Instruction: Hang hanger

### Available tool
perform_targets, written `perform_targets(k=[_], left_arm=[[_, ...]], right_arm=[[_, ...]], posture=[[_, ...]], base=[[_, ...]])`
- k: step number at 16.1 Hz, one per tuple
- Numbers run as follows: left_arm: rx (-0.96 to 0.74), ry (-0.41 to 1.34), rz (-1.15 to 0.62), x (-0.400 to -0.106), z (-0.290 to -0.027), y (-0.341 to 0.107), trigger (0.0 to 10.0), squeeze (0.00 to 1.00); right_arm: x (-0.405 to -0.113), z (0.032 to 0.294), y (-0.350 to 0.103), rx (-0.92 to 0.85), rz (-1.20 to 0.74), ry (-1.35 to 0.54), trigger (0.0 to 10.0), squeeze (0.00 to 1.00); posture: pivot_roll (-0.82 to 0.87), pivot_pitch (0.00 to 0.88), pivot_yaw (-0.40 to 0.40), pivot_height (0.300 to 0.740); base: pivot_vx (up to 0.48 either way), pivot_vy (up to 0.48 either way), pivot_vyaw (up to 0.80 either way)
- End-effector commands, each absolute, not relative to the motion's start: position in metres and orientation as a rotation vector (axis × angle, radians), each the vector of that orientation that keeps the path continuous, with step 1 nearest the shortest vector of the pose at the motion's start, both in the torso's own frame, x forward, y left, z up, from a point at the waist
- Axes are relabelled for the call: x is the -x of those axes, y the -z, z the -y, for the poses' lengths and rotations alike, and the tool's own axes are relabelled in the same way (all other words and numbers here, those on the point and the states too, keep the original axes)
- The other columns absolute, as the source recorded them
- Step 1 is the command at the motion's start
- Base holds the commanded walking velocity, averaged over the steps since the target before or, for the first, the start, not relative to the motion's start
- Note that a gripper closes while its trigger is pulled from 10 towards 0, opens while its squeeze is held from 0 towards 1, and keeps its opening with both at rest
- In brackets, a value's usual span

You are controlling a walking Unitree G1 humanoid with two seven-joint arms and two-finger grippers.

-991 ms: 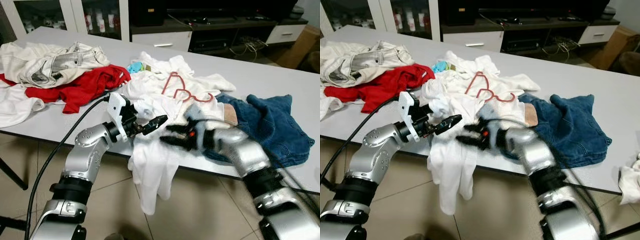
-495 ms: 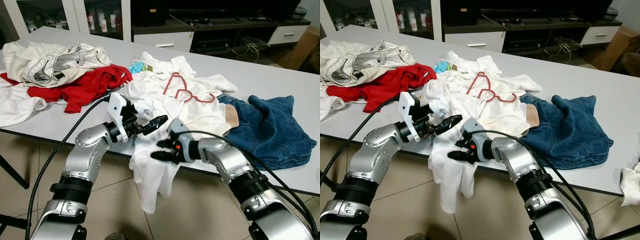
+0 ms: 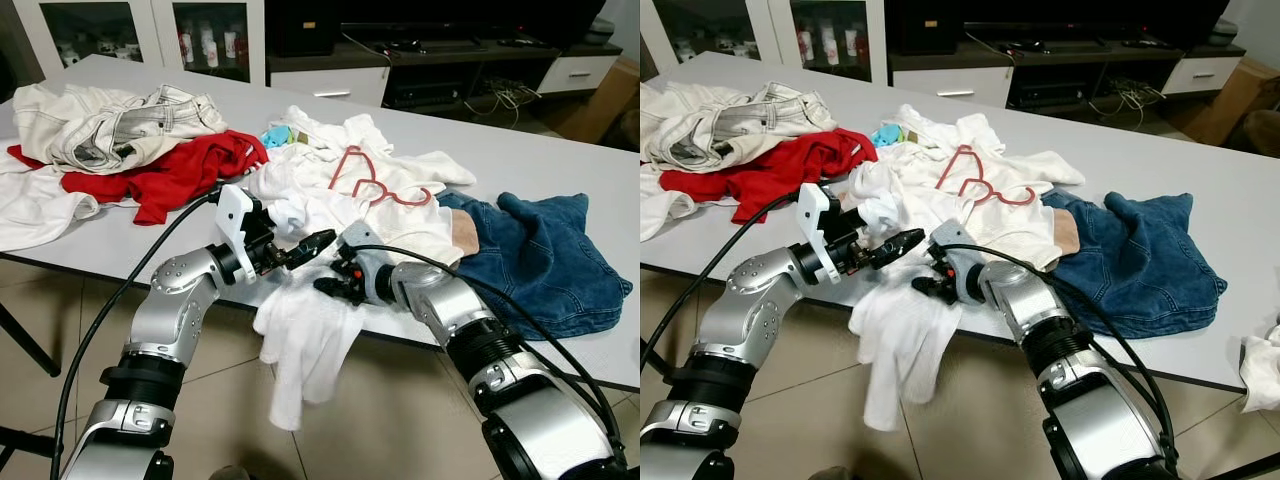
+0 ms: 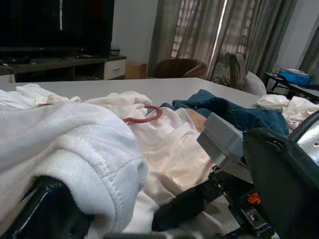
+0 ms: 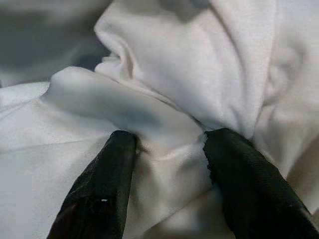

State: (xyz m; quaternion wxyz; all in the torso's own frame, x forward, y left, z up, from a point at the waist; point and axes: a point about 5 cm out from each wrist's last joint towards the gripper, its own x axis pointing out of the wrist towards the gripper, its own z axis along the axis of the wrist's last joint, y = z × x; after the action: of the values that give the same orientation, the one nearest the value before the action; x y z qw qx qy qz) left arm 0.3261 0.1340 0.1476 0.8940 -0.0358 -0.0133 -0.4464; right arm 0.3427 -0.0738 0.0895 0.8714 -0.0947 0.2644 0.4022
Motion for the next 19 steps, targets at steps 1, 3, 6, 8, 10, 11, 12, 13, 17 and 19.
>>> perform_targets(k=[1,3,6,8,10,11,12,13,17,19], left_arm=[[0.062,0.942,0.040,-0.325,-0.129,-0.151,10.0,0.00],[0.061,0.942,0.042,-0.325,-0.129,-0.152,10.0,0.00],[0.063,0.944,0.048,-0.325,-0.130,-0.154,10.0,0.00],[0.068,0.951,0.049,-0.324,-0.130,-0.155,10.0,0.00],[0.077,0.965,0.045,-0.322,-0.128,-0.154,10.0,0.00],[0.080,0.982,0.039,-0.320,-0.127,-0.153,10.0,0.00],[0.081,0.991,0.037,-0.319,-0.126,-0.153,10.0,0.00],[0.083,1.032,0.023,-0.314,-0.122,-0.151,10.0,0.00],[0.076,1.135,-0.033,-0.301,-0.114,-0.142,10.0,0.00],[0.048,1.184,-0.084,-0.294,-0.111,-0.133,10.0,0.00]], right_arm=[[-0.346,0.085,-0.083,0.234,-0.590,-0.765,10.0,0.00],[-0.347,0.086,-0.082,0.252,-0.588,-0.736,10.0,0.00],[-0.358,0.087,-0.087,0.271,-0.527,-0.630,10.0,0.00],[-0.368,0.084,-0.102,0.236,-0.436,-0.560,10.0,0.00],[-0.373,0.086,-0.108,0.225,-0.403,-0.514,10.0,0.00],[-0.376,0.086,-0.111,0.225,-0.383,-0.487,10.0,0.00],[-0.377,0.087,-0.112,0.224,-0.375,-0.477,10.0,0.00],[-0.380,0.086,-0.117,0.215,-0.349,-0.453,10.0,0.00],[-0.384,0.078,-0.128,0.174,-0.292,-0.455,10.0,0.00],[-0.385,0.073,-0.132,0.157,-0.267,-0.479,10.0,0.00]], posture=[[0.04,0.000,-0.091,0.740],[0.05,0.000,-0.093,0.740],[0.05,0.000,-0.091,0.740],[0.05,0.000,-0.090,0.740],[0.05,0.000,-0.091,0.740],[0.05,0.000,-0.091,0.740],[0.05,0.000,-0.091,0.740],[0.05,0.000,-0.095,0.740],[0.05,0.000,-0.096,0.740],[0.05,0.000,-0.097,0.740]], base=[[0.000,0.000,0.00],[0.000,0.000,0.00],[0.000,0.000,0.00],[0.000,0.000,0.00],[0.000,0.000,0.00],[0.000,0.000,0.00],[0.000,0.000,0.00],[0.000,0.000,0.00],[0.000,0.000,0.00],[0.000,0.000,0.00]])
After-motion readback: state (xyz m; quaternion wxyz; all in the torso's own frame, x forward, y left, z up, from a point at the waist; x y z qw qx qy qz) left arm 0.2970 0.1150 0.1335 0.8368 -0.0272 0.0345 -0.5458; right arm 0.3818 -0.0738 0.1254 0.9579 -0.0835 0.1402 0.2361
